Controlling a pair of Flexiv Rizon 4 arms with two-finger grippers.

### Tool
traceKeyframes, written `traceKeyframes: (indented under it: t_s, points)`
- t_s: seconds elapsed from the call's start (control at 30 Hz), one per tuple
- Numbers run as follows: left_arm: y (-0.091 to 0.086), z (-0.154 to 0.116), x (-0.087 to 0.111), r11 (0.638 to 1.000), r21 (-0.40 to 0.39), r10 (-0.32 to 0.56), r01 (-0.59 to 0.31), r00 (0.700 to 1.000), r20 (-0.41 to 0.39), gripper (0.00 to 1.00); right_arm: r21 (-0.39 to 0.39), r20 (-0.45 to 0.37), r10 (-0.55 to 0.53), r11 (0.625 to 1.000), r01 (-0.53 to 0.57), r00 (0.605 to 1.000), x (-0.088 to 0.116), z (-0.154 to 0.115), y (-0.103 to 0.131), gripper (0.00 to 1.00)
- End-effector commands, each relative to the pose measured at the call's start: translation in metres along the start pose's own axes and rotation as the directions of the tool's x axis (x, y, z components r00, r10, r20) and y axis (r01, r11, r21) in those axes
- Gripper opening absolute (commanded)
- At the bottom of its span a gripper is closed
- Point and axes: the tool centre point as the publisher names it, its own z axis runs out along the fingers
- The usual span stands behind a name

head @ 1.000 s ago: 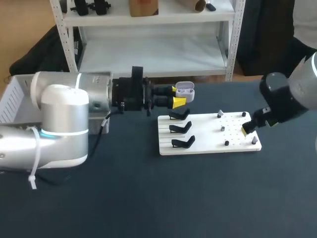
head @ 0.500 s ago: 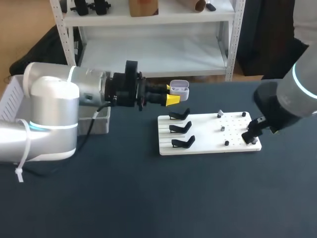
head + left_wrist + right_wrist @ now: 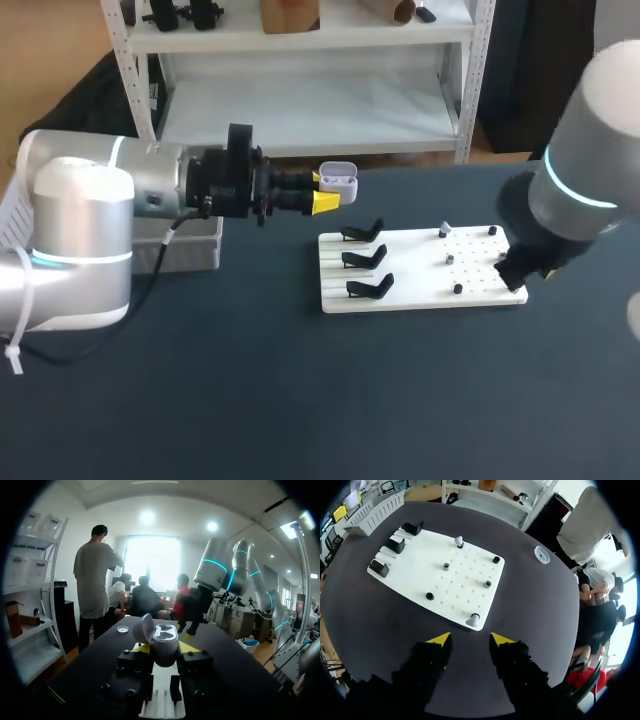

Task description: Pick up each earbud case from the left stands, insert the matching earbuds, close the lid, and place the case in the box.

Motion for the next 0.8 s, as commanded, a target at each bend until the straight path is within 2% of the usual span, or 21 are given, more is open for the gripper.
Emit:
traceKeyframes:
  t_s: [0.03, 0.37, 0.8]
  points:
    - [-0.003, 0.000, 0.000, 1.000, -0.010, 0.001, -0.001, 1.000, 0.002, 0.00, 0.033, -0.023, 0.002, 0.999, -0.001, 1.000, -0.009, 0.004, 0.006, 0.49]
    - [-0.003, 0.000, 0.000, 1.000, -0.010, 0.001, -0.001, 1.000, 0.002, 0.00, 0.086, -0.085, 0.038, 0.996, -0.030, 0.996, -0.007, 0.016, 0.011, 0.48]
    - [-0.003, 0.000, 0.000, 1.000, -0.010, 0.001, -0.001, 1.000, 0.002, 0.00, 0.117, -0.103, 0.064, 0.992, -0.052, 0.993, -0.005, 0.031, 0.009, 0.48]
